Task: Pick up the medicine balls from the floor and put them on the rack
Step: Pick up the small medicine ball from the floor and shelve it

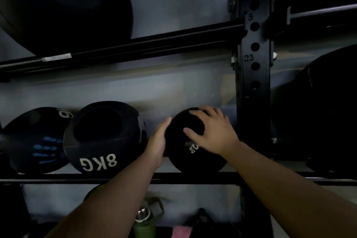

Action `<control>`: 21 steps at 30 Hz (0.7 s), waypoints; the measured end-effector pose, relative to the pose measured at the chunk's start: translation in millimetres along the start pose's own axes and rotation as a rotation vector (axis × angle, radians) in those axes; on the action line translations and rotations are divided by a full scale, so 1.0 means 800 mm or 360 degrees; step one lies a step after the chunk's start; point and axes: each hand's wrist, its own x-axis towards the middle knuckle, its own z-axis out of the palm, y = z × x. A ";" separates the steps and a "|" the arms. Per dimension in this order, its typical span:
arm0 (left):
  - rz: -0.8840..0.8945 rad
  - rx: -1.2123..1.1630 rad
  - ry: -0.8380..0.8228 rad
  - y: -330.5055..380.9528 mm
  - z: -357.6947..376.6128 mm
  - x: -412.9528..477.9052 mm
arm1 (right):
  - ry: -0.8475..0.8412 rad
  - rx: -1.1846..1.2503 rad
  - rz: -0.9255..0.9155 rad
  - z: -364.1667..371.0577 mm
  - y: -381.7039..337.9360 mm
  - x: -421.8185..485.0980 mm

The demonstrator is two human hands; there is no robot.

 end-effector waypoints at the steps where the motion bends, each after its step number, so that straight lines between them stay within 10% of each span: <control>1: 0.0006 0.0009 0.0018 0.003 -0.003 -0.007 | -0.0006 0.0046 0.0074 -0.010 0.004 -0.006; 21: 0.0133 0.0073 -0.0495 0.128 -0.089 -0.368 | 0.0034 -0.0571 0.0620 -0.249 -0.291 -0.317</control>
